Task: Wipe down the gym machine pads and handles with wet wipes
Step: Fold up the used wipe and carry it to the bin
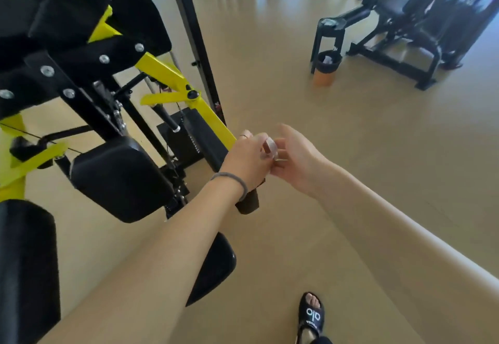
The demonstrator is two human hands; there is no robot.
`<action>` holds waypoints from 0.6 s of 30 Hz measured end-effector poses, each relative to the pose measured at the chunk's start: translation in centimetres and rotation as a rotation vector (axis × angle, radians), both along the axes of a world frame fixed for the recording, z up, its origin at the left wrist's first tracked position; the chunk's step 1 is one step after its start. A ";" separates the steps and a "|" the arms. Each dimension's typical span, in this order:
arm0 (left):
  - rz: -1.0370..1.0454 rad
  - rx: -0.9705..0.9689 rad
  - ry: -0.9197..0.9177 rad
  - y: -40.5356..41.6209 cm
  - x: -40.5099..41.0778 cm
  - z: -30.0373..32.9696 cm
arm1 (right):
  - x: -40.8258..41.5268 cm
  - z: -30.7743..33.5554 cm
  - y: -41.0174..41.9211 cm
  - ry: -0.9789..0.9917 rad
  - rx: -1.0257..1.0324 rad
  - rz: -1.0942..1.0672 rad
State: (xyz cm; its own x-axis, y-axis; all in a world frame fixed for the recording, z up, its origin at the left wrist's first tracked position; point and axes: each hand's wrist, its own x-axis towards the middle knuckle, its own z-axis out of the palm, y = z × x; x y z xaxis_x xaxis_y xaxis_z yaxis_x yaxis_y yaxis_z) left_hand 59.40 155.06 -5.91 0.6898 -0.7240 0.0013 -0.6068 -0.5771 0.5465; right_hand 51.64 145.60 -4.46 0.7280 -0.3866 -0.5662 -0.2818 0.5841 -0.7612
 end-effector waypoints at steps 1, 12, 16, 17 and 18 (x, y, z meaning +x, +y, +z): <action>0.024 -0.038 0.060 -1.9 0.0 0.5 | -0.2 0.1 -2.1 -0.013 -0.013 -0.010; -0.206 -0.093 0.047 -17.9 1.6 2.7 | -1.1 1.7 -19.2 -0.067 -0.072 0.111; -0.161 -0.052 0.018 -22.8 4.3 2.2 | 0.6 1.7 -23.3 -0.015 -0.097 0.065; -0.123 -0.072 0.061 -24.0 5.1 2.1 | 1.3 1.5 -24.3 0.003 -0.126 0.054; -0.081 -0.091 0.111 -25.2 6.0 1.8 | 2.1 1.4 -25.4 0.015 -0.155 0.050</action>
